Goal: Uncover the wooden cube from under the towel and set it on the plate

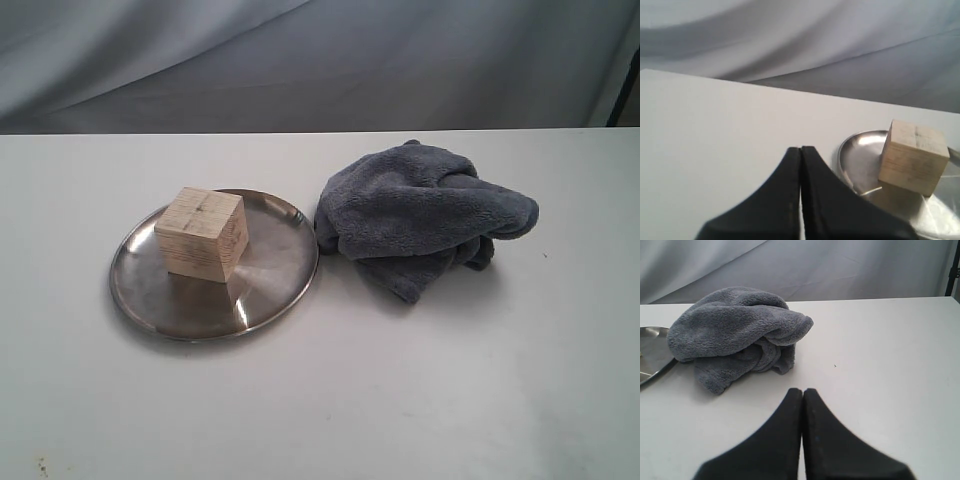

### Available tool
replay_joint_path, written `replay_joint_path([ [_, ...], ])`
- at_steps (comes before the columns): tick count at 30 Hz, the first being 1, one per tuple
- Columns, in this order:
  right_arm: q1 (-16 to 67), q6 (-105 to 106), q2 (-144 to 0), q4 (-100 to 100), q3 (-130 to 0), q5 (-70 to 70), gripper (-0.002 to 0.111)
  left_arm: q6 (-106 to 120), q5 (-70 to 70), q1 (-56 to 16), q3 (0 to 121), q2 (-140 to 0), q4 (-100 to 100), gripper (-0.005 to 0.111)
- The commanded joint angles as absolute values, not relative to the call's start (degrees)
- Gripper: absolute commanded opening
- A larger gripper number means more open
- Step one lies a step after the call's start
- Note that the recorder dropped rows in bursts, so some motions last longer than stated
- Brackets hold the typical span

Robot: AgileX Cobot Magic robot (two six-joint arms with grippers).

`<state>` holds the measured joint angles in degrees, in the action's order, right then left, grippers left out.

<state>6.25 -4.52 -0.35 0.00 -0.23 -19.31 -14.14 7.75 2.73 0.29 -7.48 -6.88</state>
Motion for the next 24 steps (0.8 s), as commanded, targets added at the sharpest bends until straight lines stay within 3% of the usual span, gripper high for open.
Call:
replay_joint_path([
  [1, 6.4, -4.7, 0.0, 0.0, 0.0, -19.2, 0.000, -11.1, 11.6, 3.0, 0.0, -7.3, -7.0, 0.001],
  [24, 6.4, -4.7, 0.0, 0.0, 0.0, -19.2, 0.000, -8.0, 15.2, 3.0, 0.0, -7.3, -7.8, 0.001],
])
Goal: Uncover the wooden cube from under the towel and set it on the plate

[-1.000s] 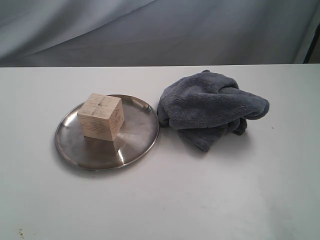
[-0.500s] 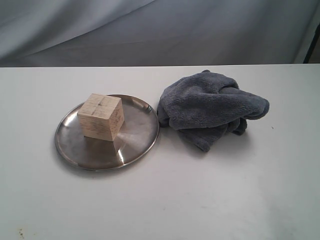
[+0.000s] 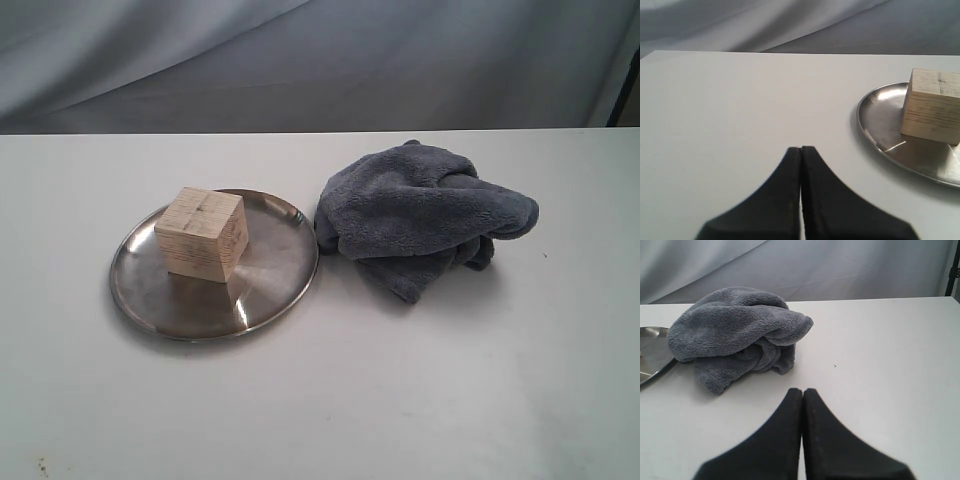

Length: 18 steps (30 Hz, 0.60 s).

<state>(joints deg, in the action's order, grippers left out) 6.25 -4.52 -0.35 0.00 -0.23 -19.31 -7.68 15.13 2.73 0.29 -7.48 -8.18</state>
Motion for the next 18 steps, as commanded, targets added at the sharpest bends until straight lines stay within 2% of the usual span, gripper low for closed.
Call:
replay_joint_path([
  [1, 6.4, -4.7, 0.0, 0.0, 0.0, -19.2, 0.000, -8.8, 15.0, 3.0, 0.0, -7.3, -7.8, 0.001],
  [18, 6.4, -4.7, 0.0, 0.0, 0.0, -19.2, 0.000, -9.8, 15.0, 1.4, 0.0, -7.3, -7.8, 0.001],
])
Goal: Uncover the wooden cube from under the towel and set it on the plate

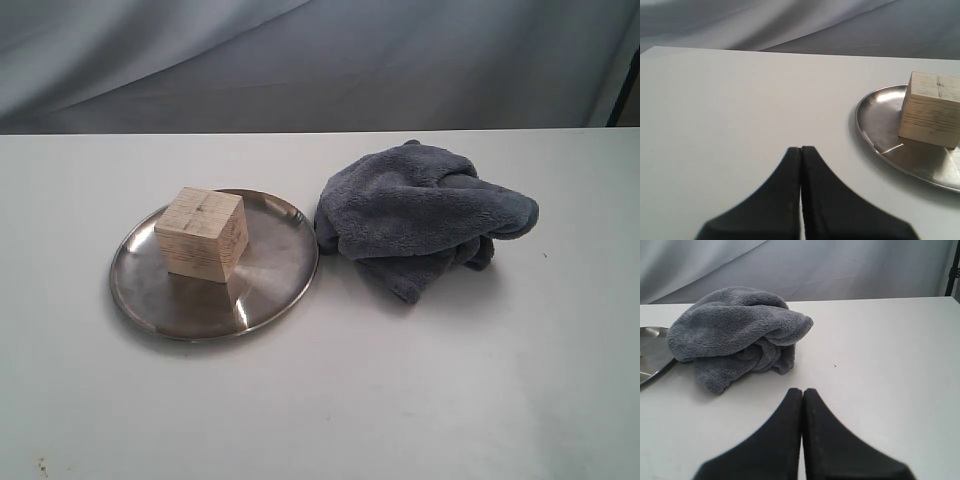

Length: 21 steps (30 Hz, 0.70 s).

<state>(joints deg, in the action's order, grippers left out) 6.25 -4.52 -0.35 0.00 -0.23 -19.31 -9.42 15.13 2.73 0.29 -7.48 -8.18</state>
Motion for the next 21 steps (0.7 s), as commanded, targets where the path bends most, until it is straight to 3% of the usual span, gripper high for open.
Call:
replay_joint_path([
  [1, 6.4, -4.7, 0.0, 0.0, 0.0, -19.2, 0.000, -9.8, 15.0, 1.0, 0.0, -7.3, -7.8, 0.001],
  [21, 6.4, -4.7, 0.0, 0.0, 0.0, -19.2, 0.000, -10.3, 15.0, 1.1, 0.0, -7.3, -7.8, 0.001],
])
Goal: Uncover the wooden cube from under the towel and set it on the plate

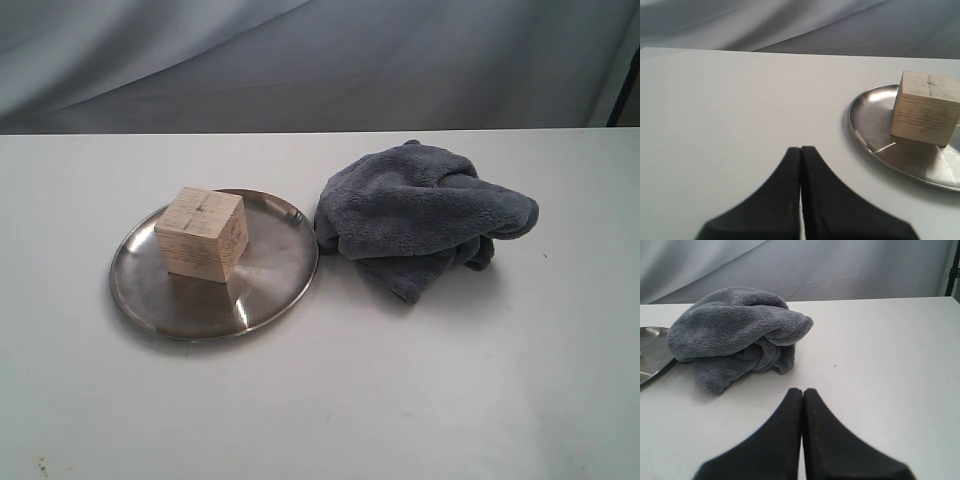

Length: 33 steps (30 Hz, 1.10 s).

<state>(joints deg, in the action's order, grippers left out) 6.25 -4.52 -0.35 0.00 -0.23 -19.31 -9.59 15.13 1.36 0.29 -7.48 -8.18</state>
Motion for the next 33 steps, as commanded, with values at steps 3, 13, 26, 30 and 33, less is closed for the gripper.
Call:
replay_joint_path([
  [3, 6.4, -4.7, 0.0, 0.0, 0.0, -19.2, 0.000, -10.3, 15.0, 1.1, 0.0, -7.3, -7.8, 0.001],
  [13, 6.4, -4.7, 0.0, 0.0, 0.0, -19.2, 0.000, -6.4, 14.9, 1.1, 0.0, -7.3, -4.3, 0.001],
  [26, 6.4, -4.7, 0.0, 0.0, 0.0, -19.2, 0.000, -4.4, 14.7, 1.1, 0.0, -7.3, -2.4, 0.001],
  [30, 6.4, -4.7, 0.0, 0.0, 0.0, -19.2, 0.000, -4.3, 14.7, 1.1, 0.0, -7.3, -2.3, 0.001],
  [33, 6.4, -4.7, 0.0, 0.0, 0.0, -19.2, 0.000, -4.0, 14.7, 1.1, 0.0, -7.3, -2.3, 0.001],
])
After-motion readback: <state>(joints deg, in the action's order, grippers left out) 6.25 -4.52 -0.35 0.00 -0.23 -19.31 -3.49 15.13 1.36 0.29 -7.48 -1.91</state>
